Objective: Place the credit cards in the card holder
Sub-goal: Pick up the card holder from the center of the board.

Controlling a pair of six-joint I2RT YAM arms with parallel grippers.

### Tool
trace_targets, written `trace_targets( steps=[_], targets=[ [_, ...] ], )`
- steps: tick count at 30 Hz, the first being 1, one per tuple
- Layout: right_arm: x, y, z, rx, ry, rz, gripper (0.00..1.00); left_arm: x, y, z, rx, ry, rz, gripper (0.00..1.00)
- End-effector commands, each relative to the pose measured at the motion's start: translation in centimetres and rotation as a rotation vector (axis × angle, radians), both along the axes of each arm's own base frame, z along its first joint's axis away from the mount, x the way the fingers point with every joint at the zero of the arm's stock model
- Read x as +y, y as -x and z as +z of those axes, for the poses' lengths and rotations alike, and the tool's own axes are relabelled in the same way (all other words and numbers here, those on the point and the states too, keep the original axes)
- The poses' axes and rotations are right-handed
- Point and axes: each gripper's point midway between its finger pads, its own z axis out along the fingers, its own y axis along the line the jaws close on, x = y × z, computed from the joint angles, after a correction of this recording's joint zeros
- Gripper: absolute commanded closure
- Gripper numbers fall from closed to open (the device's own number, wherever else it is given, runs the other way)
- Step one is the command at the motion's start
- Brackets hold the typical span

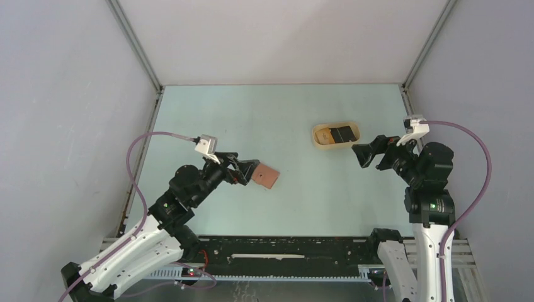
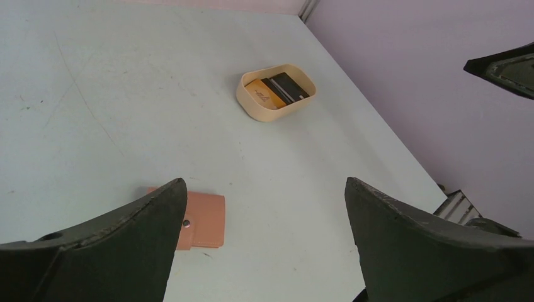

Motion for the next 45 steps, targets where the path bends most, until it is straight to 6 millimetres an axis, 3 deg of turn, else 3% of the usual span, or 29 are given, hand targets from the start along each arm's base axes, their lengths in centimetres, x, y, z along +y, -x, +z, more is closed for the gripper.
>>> trace_targets(
  steps=[1,11,14,16,20,23,27,30,33,37,41,45],
  targets=[
    [-0.2,-0.6,0.8,-0.026,-0.019,-0.014,0.00,-0.7,0.3,0.6,-0.027,0.046,-0.029,0.00],
    [0.9,-0.5,0.9,-0.076,0.042,0.095,0.00,-1.9,0.8,1.3,-0.057,0.071,-0.100,0.00],
    [4.1,1.2,0.5,-0.190,0.228,0.409,0.00,-3.4,0.9,2.7,-0.093,0.073,-0.158,0.00],
    [5.4,1.7,0.3,-0.243,0.383,0.539,0.00,-4.7,0.0,2.7,-0.100,-0.045,-0.109,0.00],
    [6.7,-1.4,-0.7,-0.192,0.490,0.534,0.00,-7.0,-2.2,1.8,-0.138,-0.332,0.015,0.00],
    [6.9,-5.7,-2.1,-0.083,0.477,0.484,0.00,-8.5,-3.4,1.2,-0.175,-0.370,0.003,0.00],
    [8.0,-9.2,-5.2,0.075,0.432,0.531,0.02,-9.7,-4.5,-0.5,-0.124,-0.244,-0.073,0.00],
    [10.1,-10.1,-7.2,0.176,0.372,0.592,0.08,-9.5,-5.7,-3.0,-0.017,-0.061,-0.100,0.06],
    [13.8,-8.4,-8.8,0.279,0.257,0.752,0.13,-8.9,-6.7,-5.9,0.151,0.053,-0.081,0.14],
    [17.7,-5.7,-11.2,0.364,0.136,0.907,0.14,-7.5,-7.7,-9.0,0.301,-0.006,0.040,0.18],
    [21.2,-5.2,-13.5,0.490,0.024,0.966,0.19,-4.4,-8.0,-8.7,0.278,0.024,0.181,0.22],
    [23.7,-5.4,-15.9,0.626,-0.034,0.965,0.24,-2.1,-6.7,-8.6,0.286,0.117,0.251,0.29]
  ],
)
